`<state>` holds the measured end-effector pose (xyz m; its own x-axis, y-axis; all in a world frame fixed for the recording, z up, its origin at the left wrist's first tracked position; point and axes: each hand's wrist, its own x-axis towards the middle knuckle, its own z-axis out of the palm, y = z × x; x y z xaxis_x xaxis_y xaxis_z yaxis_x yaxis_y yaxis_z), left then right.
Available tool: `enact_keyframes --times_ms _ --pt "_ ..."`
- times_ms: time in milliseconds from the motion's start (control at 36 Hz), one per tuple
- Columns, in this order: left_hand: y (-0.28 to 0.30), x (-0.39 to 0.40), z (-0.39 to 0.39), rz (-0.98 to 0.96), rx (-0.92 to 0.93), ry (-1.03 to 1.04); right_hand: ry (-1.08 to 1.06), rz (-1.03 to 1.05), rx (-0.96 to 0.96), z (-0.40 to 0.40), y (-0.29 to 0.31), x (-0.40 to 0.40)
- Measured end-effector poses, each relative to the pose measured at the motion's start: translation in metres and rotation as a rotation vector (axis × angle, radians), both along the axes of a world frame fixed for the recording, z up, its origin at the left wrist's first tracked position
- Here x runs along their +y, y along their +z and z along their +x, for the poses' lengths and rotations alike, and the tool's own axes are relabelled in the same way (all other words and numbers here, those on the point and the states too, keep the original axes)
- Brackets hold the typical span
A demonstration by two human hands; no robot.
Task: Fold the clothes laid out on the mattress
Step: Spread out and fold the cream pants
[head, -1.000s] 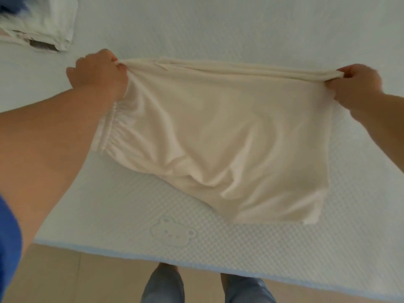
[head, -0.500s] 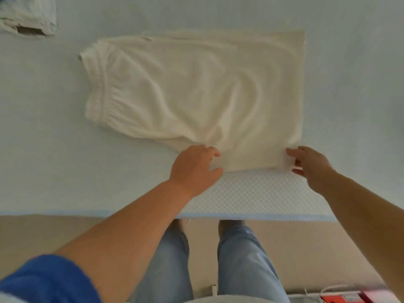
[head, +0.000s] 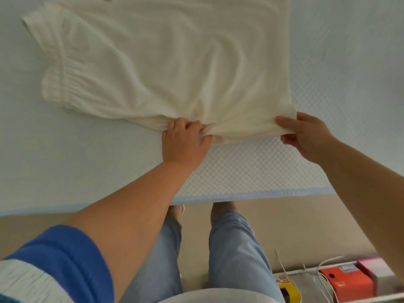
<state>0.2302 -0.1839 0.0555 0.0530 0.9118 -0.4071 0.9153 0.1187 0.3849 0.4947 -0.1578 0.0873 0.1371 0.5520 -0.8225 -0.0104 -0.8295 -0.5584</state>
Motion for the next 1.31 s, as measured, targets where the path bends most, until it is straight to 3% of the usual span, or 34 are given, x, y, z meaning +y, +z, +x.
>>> enact_keyframes --times_ms 139,250,333,389,444,472,528,583,750,861,944,1028,1194,1306 --pt "0.004 0.001 0.001 0.060 0.057 0.026 0.160 -0.074 -0.329 0.012 -0.007 -0.016" --pt "0.005 -0.005 0.007 0.080 0.085 -0.131 0.196 -0.060 -0.437 0.005 -0.018 -0.025" --pt "0.006 -0.014 0.013 0.074 0.029 -0.263 0.289 0.068 -0.748 0.002 -0.018 -0.030" --pt "0.004 -0.019 0.013 0.048 0.018 -0.300 0.492 0.355 -0.941 0.001 -0.013 -0.036" --pt "0.002 -0.020 0.012 0.021 0.018 -0.298 0.818 0.629 -0.977 0.000 -0.010 -0.039" --pt "0.001 -0.018 0.012 0.015 0.008 -0.295 0.977 0.671 -0.961 0.001 -0.012 -0.040" --pt "-0.001 -0.015 0.012 0.022 -0.026 -0.297 1.200 0.557 -0.930 0.005 -0.015 -0.039" --pt "-0.003 -0.010 0.011 0.046 -0.047 -0.299 1.265 0.453 -0.919 0.010 -0.020 -0.035" --pt "0.004 0.006 0.005 0.178 -0.153 -0.324 1.160 0.652 -0.957 0.015 -0.014 -0.019" --pt "0.016 0.020 0.004 0.215 -0.230 -0.283 1.037 0.719 -0.782 0.014 -0.001 -0.003" --pt "0.025 0.041 0.010 0.144 -0.303 -0.076 0.670 0.474 -0.531 0.011 0.007 0.021" --pt "0.021 0.071 0.017 0.106 -0.304 0.144 0.443 0.286 -0.445 0.011 -0.003 0.051" --pt "-0.006 0.125 0.029 0.034 -0.124 0.230 0.390 0.109 -0.482 0.001 -0.033 0.095" --pt "-0.012 0.131 0.032 0.116 -0.074 0.239 0.388 0.147 -0.622 -0.005 -0.041 0.100"
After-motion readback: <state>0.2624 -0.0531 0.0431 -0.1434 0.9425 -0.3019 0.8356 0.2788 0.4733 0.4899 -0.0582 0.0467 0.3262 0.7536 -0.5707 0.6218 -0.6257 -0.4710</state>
